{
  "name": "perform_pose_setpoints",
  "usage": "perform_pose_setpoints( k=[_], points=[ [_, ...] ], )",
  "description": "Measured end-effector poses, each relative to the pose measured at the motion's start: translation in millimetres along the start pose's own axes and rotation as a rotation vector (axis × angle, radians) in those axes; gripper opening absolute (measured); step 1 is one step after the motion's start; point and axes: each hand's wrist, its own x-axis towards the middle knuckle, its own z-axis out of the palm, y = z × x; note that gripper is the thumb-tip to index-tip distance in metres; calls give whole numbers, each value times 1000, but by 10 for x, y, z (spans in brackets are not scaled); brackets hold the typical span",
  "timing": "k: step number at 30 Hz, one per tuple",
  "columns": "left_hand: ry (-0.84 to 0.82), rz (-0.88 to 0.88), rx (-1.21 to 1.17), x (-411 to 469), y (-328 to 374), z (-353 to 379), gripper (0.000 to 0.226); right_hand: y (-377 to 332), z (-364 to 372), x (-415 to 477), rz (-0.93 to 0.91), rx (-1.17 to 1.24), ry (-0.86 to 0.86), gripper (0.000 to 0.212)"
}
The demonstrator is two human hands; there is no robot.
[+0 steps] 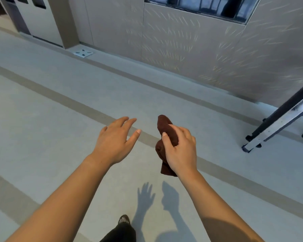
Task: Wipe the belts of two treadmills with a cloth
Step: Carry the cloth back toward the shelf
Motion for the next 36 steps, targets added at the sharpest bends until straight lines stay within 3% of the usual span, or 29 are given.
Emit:
perform_pose_setpoints(
  k=[9, 15, 18, 24, 36],
  points=[
    [10, 2, -72, 2108, -513, 208, 58, 66, 842, 1871, -74, -83, -18, 40],
    [19, 28, -61, 3557, -948, -81, 58, -173, 1506, 3284, -98, -79, -29, 42],
    [24, -37, -46, 3900, -1494, -282, 61, -461, 2069, 3871, -120, -20, -75, 39],
    [117, -359, -17, 4468, -2915, -725, 60, -1242, 3464, 4873, -251, 83, -249, 37],
    [239, -640, 91, 6526, -5351, -1686, 63, -3120, 6105, 7106, -585, 201, -448, 36]
  ],
)
